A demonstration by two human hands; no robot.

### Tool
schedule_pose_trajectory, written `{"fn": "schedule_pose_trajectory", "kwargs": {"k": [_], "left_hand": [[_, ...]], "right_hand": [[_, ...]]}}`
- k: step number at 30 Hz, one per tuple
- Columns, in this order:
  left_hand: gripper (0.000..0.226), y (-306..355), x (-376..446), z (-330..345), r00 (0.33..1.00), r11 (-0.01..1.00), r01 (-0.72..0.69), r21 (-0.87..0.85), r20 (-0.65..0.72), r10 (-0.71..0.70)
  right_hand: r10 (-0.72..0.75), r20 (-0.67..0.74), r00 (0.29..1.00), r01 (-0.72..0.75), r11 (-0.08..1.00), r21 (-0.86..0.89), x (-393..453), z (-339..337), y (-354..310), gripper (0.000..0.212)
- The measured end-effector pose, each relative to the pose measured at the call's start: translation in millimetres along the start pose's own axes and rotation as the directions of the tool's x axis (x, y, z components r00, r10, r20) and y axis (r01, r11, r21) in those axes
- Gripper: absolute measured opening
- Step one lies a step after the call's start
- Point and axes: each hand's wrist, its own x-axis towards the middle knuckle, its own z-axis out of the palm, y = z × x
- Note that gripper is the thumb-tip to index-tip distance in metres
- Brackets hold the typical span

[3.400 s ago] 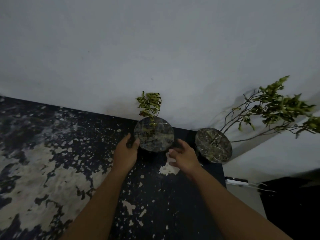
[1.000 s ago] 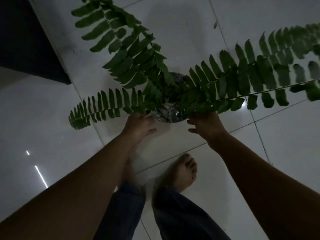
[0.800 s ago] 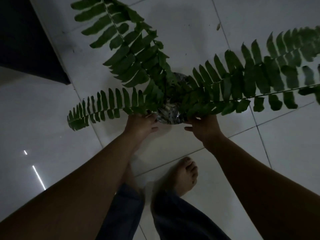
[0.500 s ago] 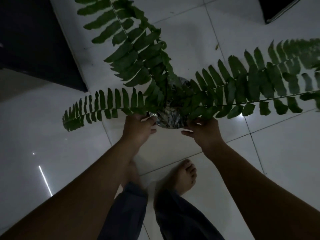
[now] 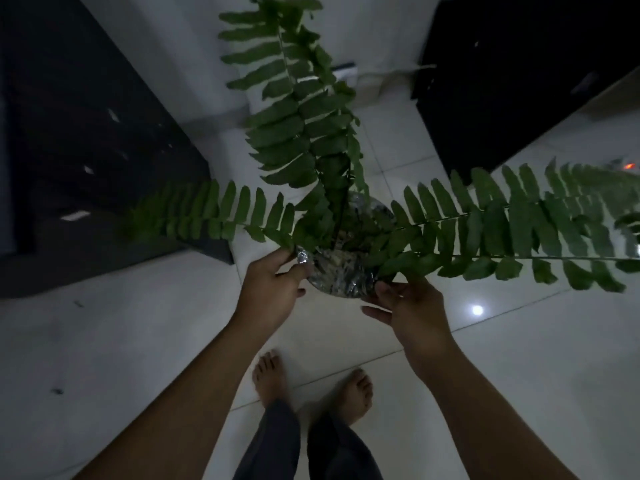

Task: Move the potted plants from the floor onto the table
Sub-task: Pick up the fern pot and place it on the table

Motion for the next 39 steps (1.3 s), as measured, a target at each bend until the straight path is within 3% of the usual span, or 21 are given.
{"fn": "schedule_pose_trajectory", "kwargs": {"k": [7, 15, 21, 23, 29, 34, 39], "left_hand": [[0.028, 139, -121, -38, 0.988, 0.988, -0.156, 0.014, -0.005, 0.156], [0.031, 235, -223, -67, 0.925, 0.926, -0.376, -0.045, -0.074, 0.372], [0.032, 289, -269, -90, 0.861, 0.859, -0.500, -0.111, -0.170, 0.480], [0.029, 301, -281, -103, 0.837, 0.836, -0.537, -0.111, -0.193, 0.512], [0.031, 321, -311, -163, 0.787, 0.802, -0.591, -0.091, -0.284, 0.547], [0.037, 322, -332, -240, 0.773, 0.800, -0.590, -0.110, -0.365, 0.520], [0.028, 310, -352, -325, 0.733, 0.774, -0.622, -0.118, -0.436, 0.522]], "right_hand": [[-0.128, 0.123, 0.984, 0.133, 0.991, -0.034, -138, 13, -126, 0.043], [-0.301, 0.200, 0.932, 0.306, 0.952, 0.009, -237, 27, -222, 0.057], [-0.424, 0.316, 0.849, 0.427, 0.902, 0.064, -291, 50, -283, 0.060], [-0.444, 0.350, 0.825, 0.450, 0.891, 0.069, -304, 63, -296, 0.066], [-0.440, 0.461, 0.771, 0.482, 0.876, 0.030, -336, 120, -310, 0.054], [-0.418, 0.525, 0.741, 0.487, 0.873, 0.009, -371, 192, -299, 0.059], [-0.386, 0.580, 0.717, 0.483, 0.875, -0.014, -413, 274, -271, 0.060]]}}
